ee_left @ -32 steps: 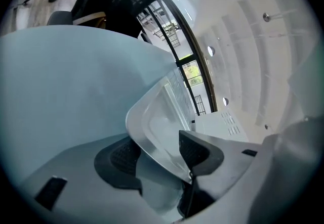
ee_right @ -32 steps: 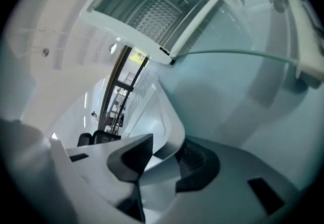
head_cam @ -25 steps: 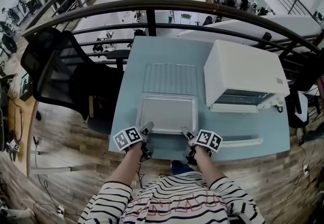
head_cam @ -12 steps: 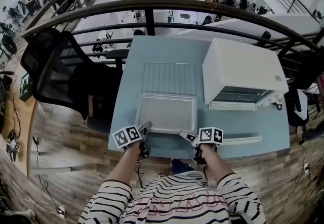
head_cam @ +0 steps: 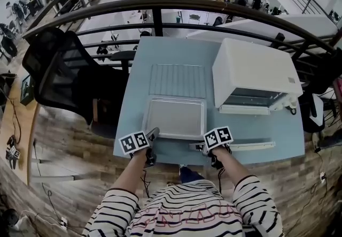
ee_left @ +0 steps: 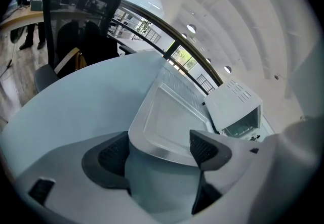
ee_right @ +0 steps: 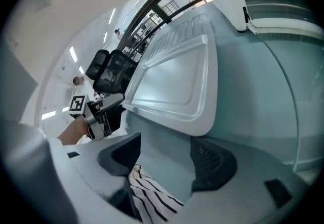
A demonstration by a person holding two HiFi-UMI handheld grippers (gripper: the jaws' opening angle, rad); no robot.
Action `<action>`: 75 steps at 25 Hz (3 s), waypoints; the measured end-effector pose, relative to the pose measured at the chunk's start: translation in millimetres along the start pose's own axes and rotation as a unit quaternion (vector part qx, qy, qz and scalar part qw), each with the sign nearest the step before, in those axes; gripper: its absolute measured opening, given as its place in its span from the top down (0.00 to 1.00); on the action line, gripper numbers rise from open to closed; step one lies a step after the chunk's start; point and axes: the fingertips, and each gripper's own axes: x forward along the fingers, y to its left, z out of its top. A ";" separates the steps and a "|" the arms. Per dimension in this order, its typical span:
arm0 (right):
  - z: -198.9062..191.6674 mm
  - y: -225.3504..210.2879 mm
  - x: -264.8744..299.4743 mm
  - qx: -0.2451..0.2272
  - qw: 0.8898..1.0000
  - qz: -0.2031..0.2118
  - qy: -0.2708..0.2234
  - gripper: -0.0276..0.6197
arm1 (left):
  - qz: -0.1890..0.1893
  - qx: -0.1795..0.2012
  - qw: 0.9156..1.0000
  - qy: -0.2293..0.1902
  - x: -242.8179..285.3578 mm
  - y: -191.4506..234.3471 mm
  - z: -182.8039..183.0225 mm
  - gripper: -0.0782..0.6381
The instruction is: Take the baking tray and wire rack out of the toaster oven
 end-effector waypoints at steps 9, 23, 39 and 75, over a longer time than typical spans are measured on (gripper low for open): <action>-2.0 0.8 -8.3 -0.003 0.999 -0.005 -0.036 0.50 | 0.009 -0.001 1.000 -0.016 -12.5 10.2 -0.6 0.40; 17.3 36.1 -95.1 -0.039 0.948 -0.072 -0.306 0.51 | -0.062 0.118 0.986 -0.096 -68.9 -65.1 5.9 0.40; -51.7 92.1 -188.0 -0.088 0.871 -0.067 -0.478 0.88 | -0.153 0.213 0.950 -0.170 -156.6 -151.1 -49.2 0.74; -222.7 38.7 -277.8 -0.133 0.877 -0.008 -0.462 0.92 | -0.128 0.287 0.923 -0.221 -229.0 -262.4 -252.1 0.86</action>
